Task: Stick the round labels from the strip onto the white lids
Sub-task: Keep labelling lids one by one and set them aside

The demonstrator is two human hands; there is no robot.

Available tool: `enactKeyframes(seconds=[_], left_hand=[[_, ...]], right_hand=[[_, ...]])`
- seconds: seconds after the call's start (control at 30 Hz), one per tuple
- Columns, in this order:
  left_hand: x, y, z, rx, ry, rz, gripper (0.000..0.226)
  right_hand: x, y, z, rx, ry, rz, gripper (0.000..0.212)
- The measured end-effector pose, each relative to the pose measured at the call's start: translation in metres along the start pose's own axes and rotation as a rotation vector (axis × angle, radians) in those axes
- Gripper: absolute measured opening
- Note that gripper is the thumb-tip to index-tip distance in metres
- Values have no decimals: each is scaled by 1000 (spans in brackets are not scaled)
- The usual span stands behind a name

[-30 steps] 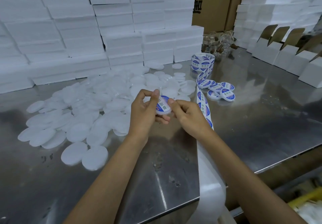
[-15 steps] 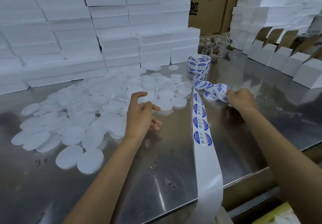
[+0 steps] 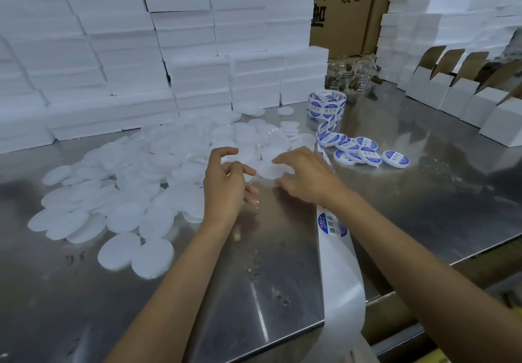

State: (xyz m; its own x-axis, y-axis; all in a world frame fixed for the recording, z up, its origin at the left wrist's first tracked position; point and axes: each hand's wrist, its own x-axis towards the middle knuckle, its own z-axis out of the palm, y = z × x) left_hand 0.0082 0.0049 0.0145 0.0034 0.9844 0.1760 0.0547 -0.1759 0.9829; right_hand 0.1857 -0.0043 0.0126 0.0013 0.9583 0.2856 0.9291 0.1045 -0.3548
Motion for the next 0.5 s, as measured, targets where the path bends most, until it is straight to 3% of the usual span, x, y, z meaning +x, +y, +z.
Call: enactKeyframes(seconds=[0.1,0.23,0.33,0.43,0.5], left_hand=[[1,0,0,0,2,6,33],[1,-1,0,-27,3,4,32],[2,0,1,-15,18,27,25],[0,1,2,-56,-116,8,23],[-4,3,3,-78,-220,-27,22]], right_hand=[[8,-4,11,-19,-20,2,39],[9,-2,9,-35,79,-15,27],[4,-9,0,369,153,39,15],[-8,-17,-16,796,-10,103,12],[-18,-21,-23,860,-145,111,18]])
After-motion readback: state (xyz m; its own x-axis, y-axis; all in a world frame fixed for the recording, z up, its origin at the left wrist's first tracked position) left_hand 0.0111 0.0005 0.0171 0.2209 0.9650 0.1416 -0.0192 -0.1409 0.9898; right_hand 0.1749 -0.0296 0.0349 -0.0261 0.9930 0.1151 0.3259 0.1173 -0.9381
